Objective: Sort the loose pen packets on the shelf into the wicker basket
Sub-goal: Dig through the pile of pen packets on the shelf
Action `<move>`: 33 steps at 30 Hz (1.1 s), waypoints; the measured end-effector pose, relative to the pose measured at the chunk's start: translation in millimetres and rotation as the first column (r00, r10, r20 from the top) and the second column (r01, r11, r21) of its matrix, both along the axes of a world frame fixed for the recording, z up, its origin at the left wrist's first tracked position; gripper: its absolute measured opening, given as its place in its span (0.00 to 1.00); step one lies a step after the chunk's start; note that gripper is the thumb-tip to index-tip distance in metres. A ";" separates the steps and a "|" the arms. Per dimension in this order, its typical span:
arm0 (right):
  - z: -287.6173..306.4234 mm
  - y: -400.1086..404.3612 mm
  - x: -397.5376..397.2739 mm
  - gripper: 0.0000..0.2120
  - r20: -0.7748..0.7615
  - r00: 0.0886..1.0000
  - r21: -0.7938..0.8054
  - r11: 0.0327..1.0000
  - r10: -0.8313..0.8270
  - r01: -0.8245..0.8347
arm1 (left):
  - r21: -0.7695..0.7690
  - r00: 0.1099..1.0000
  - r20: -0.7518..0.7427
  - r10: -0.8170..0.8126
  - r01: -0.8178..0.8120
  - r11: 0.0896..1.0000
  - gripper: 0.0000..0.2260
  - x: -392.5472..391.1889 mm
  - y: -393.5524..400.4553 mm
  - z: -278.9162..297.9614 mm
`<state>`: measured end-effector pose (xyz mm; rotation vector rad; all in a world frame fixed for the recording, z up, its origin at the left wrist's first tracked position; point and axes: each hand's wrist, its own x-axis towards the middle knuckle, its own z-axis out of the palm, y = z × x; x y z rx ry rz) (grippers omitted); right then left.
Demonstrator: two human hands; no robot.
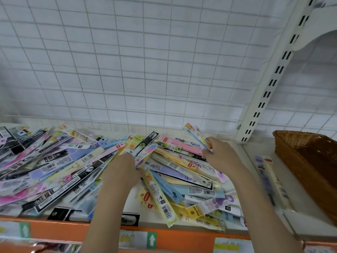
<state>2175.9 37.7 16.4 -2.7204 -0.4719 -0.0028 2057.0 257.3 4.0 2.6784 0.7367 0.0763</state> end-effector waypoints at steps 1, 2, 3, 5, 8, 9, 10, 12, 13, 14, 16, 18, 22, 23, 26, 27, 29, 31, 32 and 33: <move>-1.1 0.6 -0.9 0.06 -0.001 1.000 -0.003 1.000 0.006 -0.006 | -0.015 1.000 0.001 0.000 0.000 1.000 0.18 0.9 -0.5 0.3; -2.0 1.1 -2.1 0.04 -0.004 1.000 -0.006 1.000 0.011 -0.011 | -0.026 1.000 0.002 0.002 -0.002 1.000 0.19 2.2 -0.7 0.2; -3.0 1.8 -2.9 0.03 -0.008 1.000 -0.006 1.000 0.016 -0.016 | -0.023 1.000 -0.001 -0.002 0.001 1.000 0.19 3.5 -1.4 0.1; -4.7 2.8 -4.6 0.03 -0.019 0.999 -0.008 1.000 0.025 -0.026 | -0.001 1.000 -0.005 -0.015 0.015 1.000 0.18 5.4 -3.6 -0.2; -6.2 3.7 -6.0 0.06 -0.030 0.999 0.016 0.999 0.031 -0.031 | -0.020 0.999 0.045 -0.022 0.023 1.000 0.16 5.7 -6.3 1.9; -6.4 3.6 -6.4 0.07 -0.031 0.999 0.026 0.999 0.031 -0.030 | -0.041 0.997 0.069 -0.017 0.020 0.999 0.16 4.8 -5.8 4.1; -6.6 3.6 -6.7 0.08 -0.031 0.999 0.033 0.999 0.033 -0.032 | -0.062 0.995 0.095 -0.009 0.015 0.998 0.17 3.8 -4.2 6.6; -6.8 4.8 -8.3 0.10 -0.025 0.999 0.040 0.999 0.038 -0.037 | -0.075 0.988 0.153 -0.002 0.013 0.997 0.18 0.8 1.4 12.3; -6.2 6.7 -10.0 0.10 -0.026 0.999 0.048 0.998 0.046 -0.045 | -0.081 0.983 0.181 0.010 0.004 0.997 0.18 -1.8 4.1 15.9; -4.6 9.6 -12.6 0.11 -0.025 0.998 0.066 0.996 0.056 -0.055 | -0.085 0.977 0.210 0.026 -0.008 0.996 0.18 -4.5 6.6 19.4; -1.2 17.0 -18.8 0.09 -0.036 0.996 0.115 0.990 0.085 -0.080 | -0.101 0.966 0.251 0.059 -0.034 0.994 0.18 -9.2 11.3 25.2; 2.6 25.0 -25.5 0.10 -0.059 0.992 0.134 0.986 0.111 -0.103 | -0.114 0.958 0.271 0.099 -0.070 0.991 0.17 -13.6 16.9 29.7; 3.1 43.5 -38.7 0.12 -0.063 0.977 0.032 0.978 0.206 -0.204 | -0.134 0.941 0.307 0.143 -0.106 0.985 0.14 -24.5 29.2 33.8; 1.9 48.9 -41.7 0.13 -0.075 0.971 0.016 0.974 0.228 -0.228 | -0.142 0.937 0.314 0.154 -0.114 0.983 0.14 -27.7 31.1 34.1; 0.7 65.1 -54.9 0.16 -0.146 0.938 -0.020 0.947 0.314 -0.321 | -0.153 0.925 0.332 0.187 -0.143 0.978 0.16 -37.2 34.7 32.6; -1.1 70.6 -58.3 0.18 -0.196 0.918 -0.033 0.934 0.344 -0.356 | -0.162 0.919 0.342 0.197 -0.149 0.976 0.17 -40.0 35.9 31.3; -6.4 80.3 -66.6 0.30 -0.270 0.878 -0.079 0.900 0.394 -0.428 | -0.193 0.903 0.367 0.223 -0.161 0.968 0.16 -45.7 37.7 27.2; -12.0 88.7 -71.1 0.26 -0.279 0.871 -0.126 0.884 0.404 -0.450 | -0.238 0.881 0.402 0.249 -0.162 0.958 0.15 -50.6 39.5 23.7; -11.3 91.2 -72.9 0.22 -0.277 0.878 -0.139 0.888 0.390 -0.438 | -0.250 0.871 0.417 0.258 -0.163 0.954 0.15 -52.9 40.0 22.5; -9.7 92.9 -73.4 0.22 -0.273 0.885 -0.148 0.893 0.377 -0.425 | -0.247 0.864 0.430 0.261 -0.166 0.955 0.15 -55.4 39.8 21.8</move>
